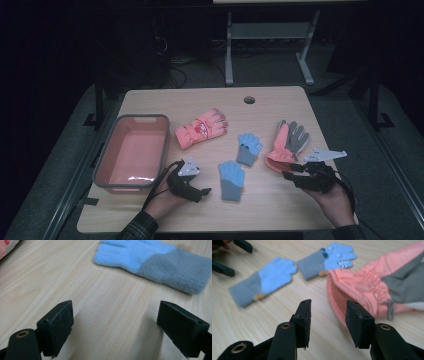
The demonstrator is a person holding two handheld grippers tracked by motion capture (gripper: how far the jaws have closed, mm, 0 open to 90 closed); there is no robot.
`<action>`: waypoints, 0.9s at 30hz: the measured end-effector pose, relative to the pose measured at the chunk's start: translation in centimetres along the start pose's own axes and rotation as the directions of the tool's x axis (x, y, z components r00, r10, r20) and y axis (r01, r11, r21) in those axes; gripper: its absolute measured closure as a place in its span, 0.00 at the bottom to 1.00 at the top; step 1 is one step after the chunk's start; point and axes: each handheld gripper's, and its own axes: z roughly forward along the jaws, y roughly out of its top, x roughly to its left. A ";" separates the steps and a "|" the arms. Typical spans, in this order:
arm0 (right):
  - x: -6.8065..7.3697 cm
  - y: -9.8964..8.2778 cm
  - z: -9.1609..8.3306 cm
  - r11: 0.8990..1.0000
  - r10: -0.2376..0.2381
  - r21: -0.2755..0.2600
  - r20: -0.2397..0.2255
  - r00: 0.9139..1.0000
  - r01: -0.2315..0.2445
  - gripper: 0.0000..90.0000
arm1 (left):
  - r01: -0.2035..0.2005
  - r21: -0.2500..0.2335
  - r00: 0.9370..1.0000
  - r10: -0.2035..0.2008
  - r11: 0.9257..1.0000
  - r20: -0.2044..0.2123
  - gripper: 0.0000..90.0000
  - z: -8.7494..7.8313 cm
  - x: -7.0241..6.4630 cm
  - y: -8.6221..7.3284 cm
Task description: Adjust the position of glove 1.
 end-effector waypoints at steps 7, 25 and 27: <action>0.5 2.1 0.8 1.000 -0.012 -0.002 -0.043 0.999 0.012 0.63 | 0.000 0.000 1.000 0.000 1.000 0.000 0.15 0.0 0.0 0.0; 0.2 6.7 4.6 0.999 -0.035 0.015 -0.109 0.993 0.036 0.66 | 0.002 0.000 1.000 -0.002 1.000 -0.002 0.15 0.1 0.0 0.1; 0.1 7.3 5.1 0.999 -0.041 0.015 -0.115 0.993 0.043 0.66 | -0.001 0.002 1.000 0.001 1.000 -0.001 0.15 0.1 0.0 0.1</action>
